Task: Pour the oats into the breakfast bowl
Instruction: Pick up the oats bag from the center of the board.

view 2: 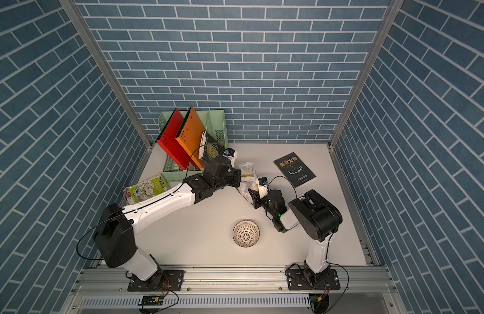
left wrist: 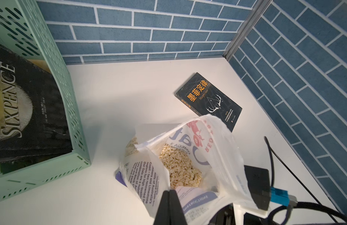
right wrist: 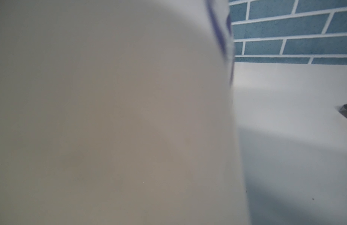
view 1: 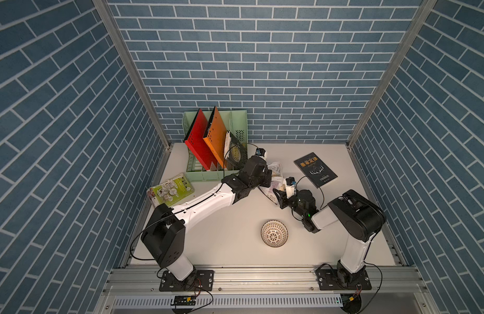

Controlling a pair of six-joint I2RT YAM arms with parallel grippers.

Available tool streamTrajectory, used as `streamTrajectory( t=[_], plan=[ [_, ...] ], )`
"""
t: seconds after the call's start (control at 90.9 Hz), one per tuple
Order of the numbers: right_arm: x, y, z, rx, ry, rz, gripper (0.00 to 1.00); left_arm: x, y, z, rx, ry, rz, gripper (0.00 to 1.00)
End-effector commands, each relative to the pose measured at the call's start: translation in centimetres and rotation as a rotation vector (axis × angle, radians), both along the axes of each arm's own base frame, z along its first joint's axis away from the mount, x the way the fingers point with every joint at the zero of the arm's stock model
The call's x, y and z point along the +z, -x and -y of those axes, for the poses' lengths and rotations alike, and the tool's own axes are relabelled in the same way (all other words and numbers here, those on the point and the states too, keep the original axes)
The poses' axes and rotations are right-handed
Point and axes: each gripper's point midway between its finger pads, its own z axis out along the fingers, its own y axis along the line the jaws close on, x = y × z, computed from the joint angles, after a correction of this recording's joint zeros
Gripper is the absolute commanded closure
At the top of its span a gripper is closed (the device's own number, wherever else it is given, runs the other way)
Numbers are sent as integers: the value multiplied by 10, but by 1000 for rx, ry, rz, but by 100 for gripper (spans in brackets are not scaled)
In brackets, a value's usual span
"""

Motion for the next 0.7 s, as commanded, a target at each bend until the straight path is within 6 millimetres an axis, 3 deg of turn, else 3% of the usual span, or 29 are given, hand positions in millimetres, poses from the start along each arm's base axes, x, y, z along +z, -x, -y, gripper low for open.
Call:
streamTrajectory(
  t=[0.0,0.088,0.165,0.297,0.539,0.693],
  plan=[
    [-2,7,3,52,52,-34,90,35,5,-22,63,35,91,84],
    [13,2,13,43,71,-7,100,44,15,-40,96,42,120,73],
    [26,-1,22,34,88,18,100,46,29,-54,103,52,127,61],
    [49,-4,40,13,86,43,100,33,63,-56,-1,101,84,53],
    [88,-9,78,-75,141,60,100,-41,134,-22,-259,150,-117,50],
    [106,-6,96,-117,177,33,100,-78,155,-5,-319,148,-229,49]
  ],
)
